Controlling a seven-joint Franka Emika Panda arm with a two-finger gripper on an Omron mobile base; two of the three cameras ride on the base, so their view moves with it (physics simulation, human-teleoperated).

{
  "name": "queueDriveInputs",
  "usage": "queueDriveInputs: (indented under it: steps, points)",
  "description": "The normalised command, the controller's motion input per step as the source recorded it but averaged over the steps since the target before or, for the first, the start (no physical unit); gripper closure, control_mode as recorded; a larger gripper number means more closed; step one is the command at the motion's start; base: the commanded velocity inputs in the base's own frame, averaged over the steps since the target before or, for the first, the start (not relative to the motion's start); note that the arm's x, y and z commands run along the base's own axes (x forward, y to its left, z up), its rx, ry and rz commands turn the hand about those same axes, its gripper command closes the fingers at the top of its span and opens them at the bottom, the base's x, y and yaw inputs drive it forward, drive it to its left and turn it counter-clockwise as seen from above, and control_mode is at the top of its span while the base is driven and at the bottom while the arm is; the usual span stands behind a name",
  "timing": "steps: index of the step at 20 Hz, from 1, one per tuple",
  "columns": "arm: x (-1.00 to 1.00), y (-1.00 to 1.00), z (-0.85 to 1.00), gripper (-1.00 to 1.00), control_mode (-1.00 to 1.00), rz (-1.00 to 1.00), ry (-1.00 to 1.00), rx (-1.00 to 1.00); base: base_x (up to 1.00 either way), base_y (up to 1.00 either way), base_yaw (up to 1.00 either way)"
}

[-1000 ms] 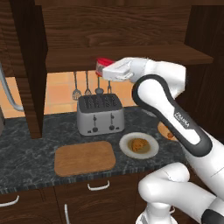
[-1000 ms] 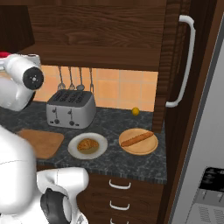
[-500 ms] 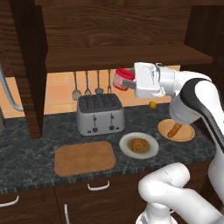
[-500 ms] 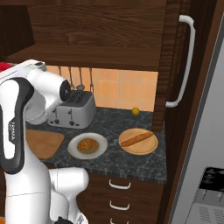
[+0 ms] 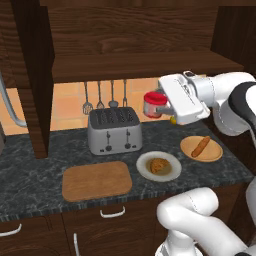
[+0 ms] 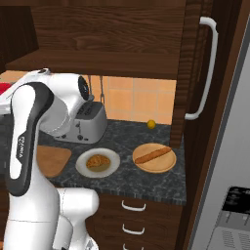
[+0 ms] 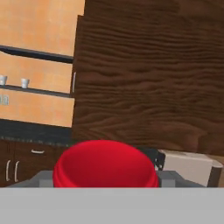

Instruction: From the different types of pastries on the counter, select a croissant and place it on the cutting board. Then retrieve a jar of jam from the cabinet and place it alongside the croissant on the cutting board.

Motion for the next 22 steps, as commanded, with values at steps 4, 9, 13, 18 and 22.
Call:
queueDriveInputs:
  steps: [4, 9, 13, 18, 22]
  points:
    - [-0.27, -0.09, -0.6, 1.0, -1.0, 0.02, 0.0, -0.06, 0.0, 0.0, 0.0]
    - [0.0, 0.0, -0.2, 1.0, -1.0, -0.02, -0.01, 0.01, 0.0, 0.0, 0.0]
    - [0.0, 0.0, -0.51, 1.0, -1.0, -0.04, 0.0, -0.03, 0.0, 0.0, 0.0]
    - [0.0, 0.0, -0.48, 1.0, -1.0, -0.01, 0.0, 0.0, 0.0, 0.0, 0.0]
    - [0.0, 0.0, -0.53, 1.0, -1.0, 0.0, 0.0, 0.0, 0.0, 0.0, 0.0]
